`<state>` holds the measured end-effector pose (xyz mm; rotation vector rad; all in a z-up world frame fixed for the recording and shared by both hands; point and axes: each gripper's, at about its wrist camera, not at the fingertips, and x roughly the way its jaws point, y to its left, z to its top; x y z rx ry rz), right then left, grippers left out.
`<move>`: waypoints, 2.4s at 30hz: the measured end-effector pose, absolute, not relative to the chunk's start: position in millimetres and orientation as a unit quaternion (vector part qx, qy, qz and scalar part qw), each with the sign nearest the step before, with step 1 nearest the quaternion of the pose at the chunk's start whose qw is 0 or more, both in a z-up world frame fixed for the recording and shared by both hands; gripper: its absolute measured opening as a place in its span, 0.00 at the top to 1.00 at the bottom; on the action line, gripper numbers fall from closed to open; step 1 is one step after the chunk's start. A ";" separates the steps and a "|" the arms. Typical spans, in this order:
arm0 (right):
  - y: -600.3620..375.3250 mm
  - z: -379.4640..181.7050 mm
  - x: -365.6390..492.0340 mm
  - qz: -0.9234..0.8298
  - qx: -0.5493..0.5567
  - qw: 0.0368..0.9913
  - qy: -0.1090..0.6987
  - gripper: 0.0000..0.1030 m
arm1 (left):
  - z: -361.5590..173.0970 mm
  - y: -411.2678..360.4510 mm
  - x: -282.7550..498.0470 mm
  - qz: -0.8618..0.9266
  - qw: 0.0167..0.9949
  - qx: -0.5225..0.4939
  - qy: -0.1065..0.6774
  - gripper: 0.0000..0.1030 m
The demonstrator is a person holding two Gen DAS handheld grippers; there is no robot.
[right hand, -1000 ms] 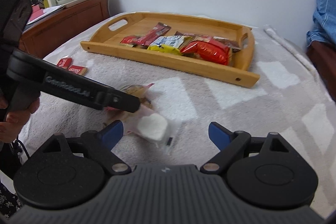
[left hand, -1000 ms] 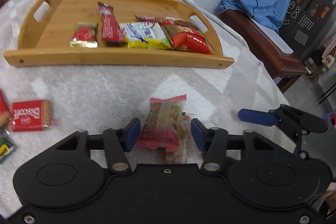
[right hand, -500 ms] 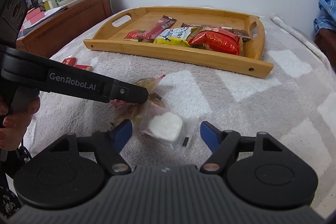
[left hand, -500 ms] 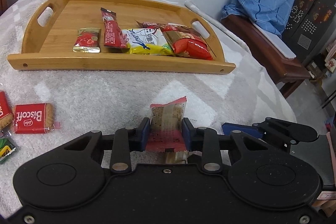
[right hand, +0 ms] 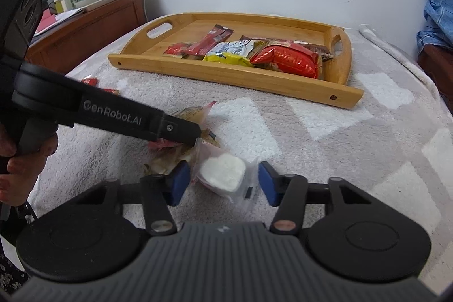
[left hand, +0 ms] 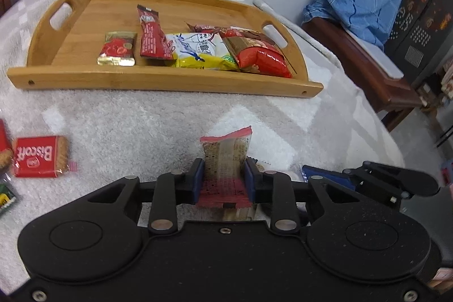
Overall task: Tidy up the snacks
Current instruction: 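Grasp the pink-wrapped cake with the left tool while the right tool grasps the clear white-candy packet, then carry the cake and candy packet onto the tray and open both tools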
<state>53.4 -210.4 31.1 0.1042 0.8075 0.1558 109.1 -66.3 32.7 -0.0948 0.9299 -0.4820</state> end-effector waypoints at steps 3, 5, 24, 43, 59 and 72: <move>-213.4 32.0 52.6 0.066 0.055 0.918 0.388 0.51 | 36.8 -69.1 102.5 -0.226 0.873 -0.026 0.432 0.74; -215.3 32.2 52.2 0.061 0.058 0.918 0.387 0.52 | 39.9 -68.0 100.4 -0.225 0.875 -0.024 0.428 0.74; -237.9 66.8 81.4 0.024 0.075 0.945 0.317 0.54 | 85.8 -36.8 133.5 -0.172 0.911 -0.031 0.374 0.74; -292.4 62.7 217.0 -0.003 0.129 0.947 0.295 0.54 | 82.5 -26.0 244.2 -0.102 0.925 -0.007 0.365 0.74; -280.7 30.1 283.6 0.035 0.083 0.940 0.330 0.53 | 39.4 -44.4 291.4 -0.088 0.913 0.016 0.398 0.74; -275.8 18.1 292.8 0.041 0.067 0.931 0.356 0.51 | 34.3 -47.0 295.7 -0.088 0.912 0.014 0.400 0.74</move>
